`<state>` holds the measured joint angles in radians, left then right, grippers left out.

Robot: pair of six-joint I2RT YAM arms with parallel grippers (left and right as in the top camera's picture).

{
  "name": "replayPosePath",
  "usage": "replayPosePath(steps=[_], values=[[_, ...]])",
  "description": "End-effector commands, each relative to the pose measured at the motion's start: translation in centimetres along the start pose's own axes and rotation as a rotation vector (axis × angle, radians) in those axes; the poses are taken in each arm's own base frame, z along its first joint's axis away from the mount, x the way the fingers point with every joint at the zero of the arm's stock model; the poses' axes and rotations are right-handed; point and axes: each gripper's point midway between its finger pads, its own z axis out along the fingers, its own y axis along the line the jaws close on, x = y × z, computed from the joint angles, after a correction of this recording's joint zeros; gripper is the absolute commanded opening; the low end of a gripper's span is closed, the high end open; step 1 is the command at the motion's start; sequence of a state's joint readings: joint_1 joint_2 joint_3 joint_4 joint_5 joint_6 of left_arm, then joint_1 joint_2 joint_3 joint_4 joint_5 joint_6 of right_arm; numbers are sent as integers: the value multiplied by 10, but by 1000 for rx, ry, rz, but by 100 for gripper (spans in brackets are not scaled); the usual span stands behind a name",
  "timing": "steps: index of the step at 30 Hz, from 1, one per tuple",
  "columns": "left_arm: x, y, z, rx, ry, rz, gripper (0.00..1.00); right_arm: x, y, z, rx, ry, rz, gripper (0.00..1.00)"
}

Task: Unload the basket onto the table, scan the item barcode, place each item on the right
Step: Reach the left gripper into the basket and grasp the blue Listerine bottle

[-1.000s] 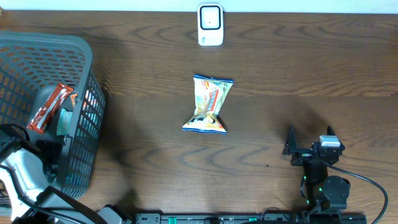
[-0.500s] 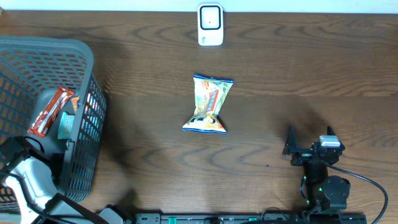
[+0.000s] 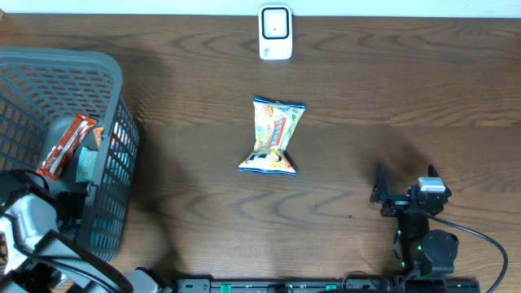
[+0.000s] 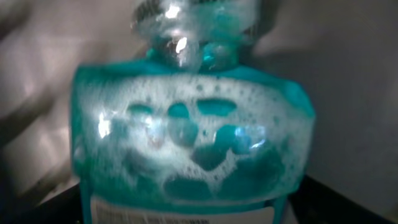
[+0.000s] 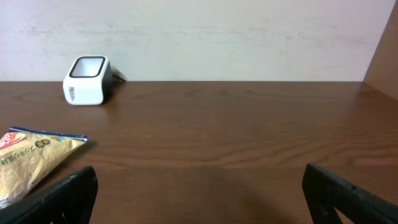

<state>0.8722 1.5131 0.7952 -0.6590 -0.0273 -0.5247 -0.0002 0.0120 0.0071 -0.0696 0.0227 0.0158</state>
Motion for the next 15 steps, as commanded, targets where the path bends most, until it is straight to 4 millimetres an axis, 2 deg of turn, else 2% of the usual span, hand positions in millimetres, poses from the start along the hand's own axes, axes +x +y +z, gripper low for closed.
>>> replayPosePath(steps=[1, 9, 15], values=[[33, 29, 31, -135, 118, 35, 82, 0, 1, 0, 0, -2, 13, 99], [26, 8, 21, -23, 106, 24, 61, 0, 1, 0, 0, -2, 13, 99], [18, -22, -5, 144, 88, 21, 61, 0, 1, 0, 0, -2, 13, 99]])
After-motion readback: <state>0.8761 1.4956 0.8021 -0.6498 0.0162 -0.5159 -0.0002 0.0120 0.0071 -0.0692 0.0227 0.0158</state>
